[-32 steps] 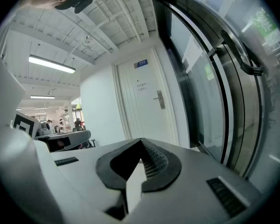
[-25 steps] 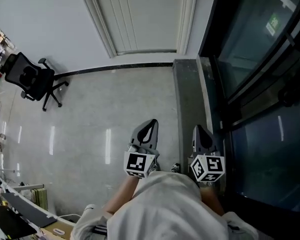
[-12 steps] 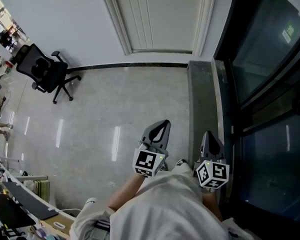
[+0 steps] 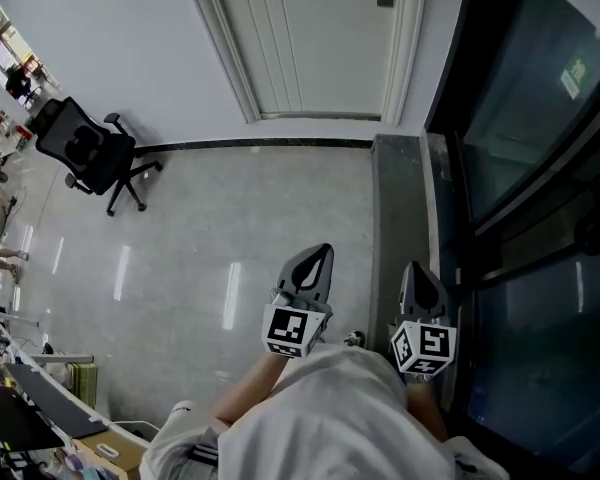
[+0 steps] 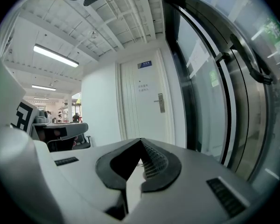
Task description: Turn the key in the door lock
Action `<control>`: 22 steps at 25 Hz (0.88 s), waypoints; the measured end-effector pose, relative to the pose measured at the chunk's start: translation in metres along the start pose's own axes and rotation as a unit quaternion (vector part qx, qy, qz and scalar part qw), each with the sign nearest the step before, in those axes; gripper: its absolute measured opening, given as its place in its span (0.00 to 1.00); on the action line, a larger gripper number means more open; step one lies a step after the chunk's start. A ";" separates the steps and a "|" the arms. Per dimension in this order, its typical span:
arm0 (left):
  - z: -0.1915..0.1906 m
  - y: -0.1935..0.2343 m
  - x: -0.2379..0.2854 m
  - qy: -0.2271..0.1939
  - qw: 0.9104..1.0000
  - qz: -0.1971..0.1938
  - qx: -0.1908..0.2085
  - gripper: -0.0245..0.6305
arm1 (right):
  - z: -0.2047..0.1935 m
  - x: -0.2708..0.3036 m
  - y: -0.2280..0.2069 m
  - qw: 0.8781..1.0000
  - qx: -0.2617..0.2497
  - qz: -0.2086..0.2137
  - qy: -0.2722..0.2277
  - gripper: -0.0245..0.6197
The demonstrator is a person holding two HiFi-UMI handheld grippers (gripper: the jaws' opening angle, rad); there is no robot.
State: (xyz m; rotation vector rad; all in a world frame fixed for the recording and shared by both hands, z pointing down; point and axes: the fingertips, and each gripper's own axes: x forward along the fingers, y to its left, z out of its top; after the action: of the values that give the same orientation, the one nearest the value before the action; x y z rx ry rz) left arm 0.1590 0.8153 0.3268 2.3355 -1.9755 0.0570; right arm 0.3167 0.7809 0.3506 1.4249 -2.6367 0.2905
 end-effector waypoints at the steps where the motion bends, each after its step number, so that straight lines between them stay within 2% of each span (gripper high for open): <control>1: 0.001 -0.001 0.004 -0.001 1.000 0.005 0.001 0.05 | 0.001 0.002 -0.006 1.000 -0.003 0.000 0.001 0.04; 7: -0.008 -0.013 0.031 0.008 1.000 0.024 0.000 0.05 | -0.011 0.012 -0.045 1.000 -0.003 -0.008 0.025 0.04; 12: -0.004 -0.012 0.052 0.006 1.000 0.016 0.004 0.05 | -0.010 0.032 -0.056 0.999 0.006 0.004 0.033 0.04; 17: -0.010 0.004 0.081 0.010 1.000 0.011 0.001 0.05 | -0.014 0.063 -0.059 0.999 -0.009 -0.001 0.047 0.04; 22: -0.014 0.039 0.117 0.020 1.000 0.001 -0.009 0.05 | -0.011 0.108 -0.050 0.998 -0.015 0.001 0.062 0.04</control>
State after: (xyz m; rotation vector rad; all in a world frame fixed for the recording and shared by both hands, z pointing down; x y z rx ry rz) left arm 0.1407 0.6950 0.3515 2.3016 -1.9524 0.0861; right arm 0.3006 0.6691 0.3890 1.3503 -2.5317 0.3279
